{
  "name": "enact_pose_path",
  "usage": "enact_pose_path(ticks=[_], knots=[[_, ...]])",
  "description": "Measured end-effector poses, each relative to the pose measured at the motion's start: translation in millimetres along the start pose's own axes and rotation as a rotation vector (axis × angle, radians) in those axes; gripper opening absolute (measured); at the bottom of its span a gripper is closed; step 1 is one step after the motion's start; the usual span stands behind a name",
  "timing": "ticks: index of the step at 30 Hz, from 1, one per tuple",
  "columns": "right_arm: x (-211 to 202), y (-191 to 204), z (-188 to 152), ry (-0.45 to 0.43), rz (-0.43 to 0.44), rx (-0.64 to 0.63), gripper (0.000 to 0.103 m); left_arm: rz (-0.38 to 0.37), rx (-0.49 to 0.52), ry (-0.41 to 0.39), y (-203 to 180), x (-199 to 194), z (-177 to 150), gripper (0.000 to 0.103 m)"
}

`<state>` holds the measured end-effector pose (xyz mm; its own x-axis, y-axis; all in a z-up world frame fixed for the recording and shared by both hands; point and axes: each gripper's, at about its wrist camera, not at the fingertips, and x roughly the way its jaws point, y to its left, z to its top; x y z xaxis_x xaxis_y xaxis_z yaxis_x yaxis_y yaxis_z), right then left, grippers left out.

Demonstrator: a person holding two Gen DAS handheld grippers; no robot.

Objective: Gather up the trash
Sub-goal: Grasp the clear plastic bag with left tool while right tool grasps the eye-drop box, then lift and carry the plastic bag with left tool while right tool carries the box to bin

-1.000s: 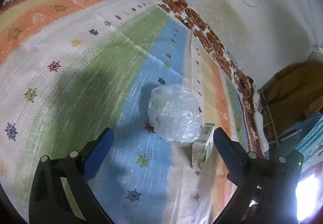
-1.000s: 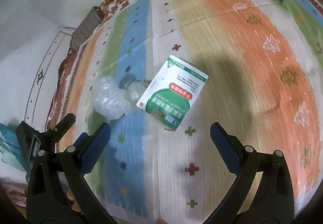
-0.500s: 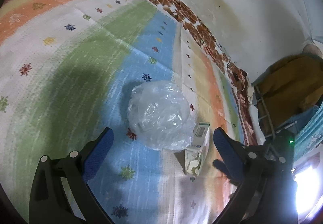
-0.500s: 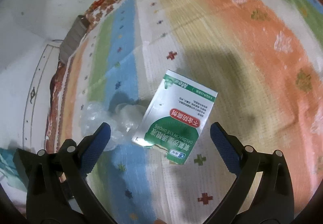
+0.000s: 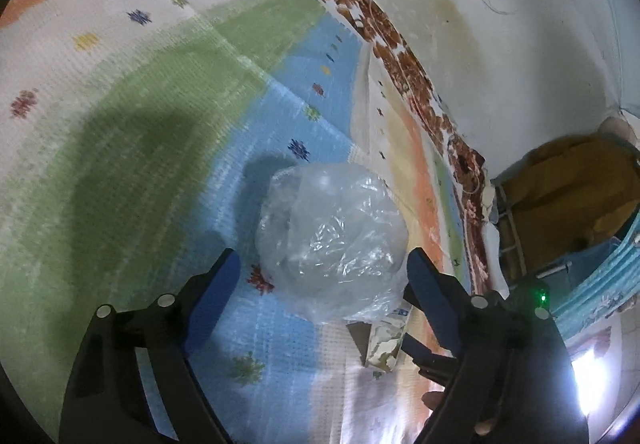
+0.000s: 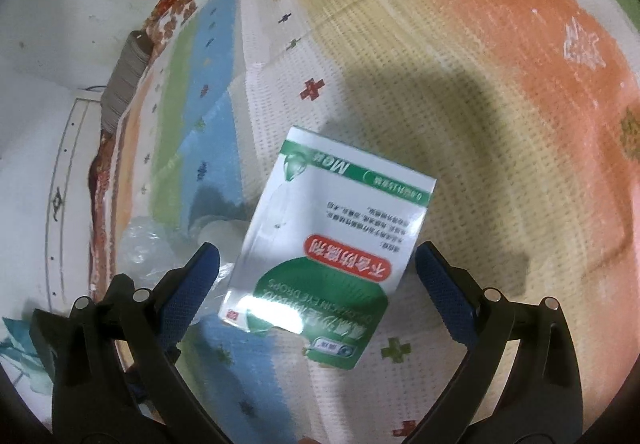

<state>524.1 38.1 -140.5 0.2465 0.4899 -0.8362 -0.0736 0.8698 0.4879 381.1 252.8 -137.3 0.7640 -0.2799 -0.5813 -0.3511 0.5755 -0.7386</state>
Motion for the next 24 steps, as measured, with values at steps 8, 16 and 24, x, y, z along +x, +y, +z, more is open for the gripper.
enact_pose_path(ticks=[8,16,24], knots=[[-2,-6,2,0.001,-0.012,-0.010,0.080,0.026,0.045,0.007,-5,7,1,0.050],[1,5,-3,0.013,-0.095,-0.132,0.073,0.052,0.111,-0.019,-13,-1,2,0.032],[-16,2,-6,0.015,-0.136,-0.186,0.072,0.081,0.144,-0.051,-31,-23,6,0.030]])
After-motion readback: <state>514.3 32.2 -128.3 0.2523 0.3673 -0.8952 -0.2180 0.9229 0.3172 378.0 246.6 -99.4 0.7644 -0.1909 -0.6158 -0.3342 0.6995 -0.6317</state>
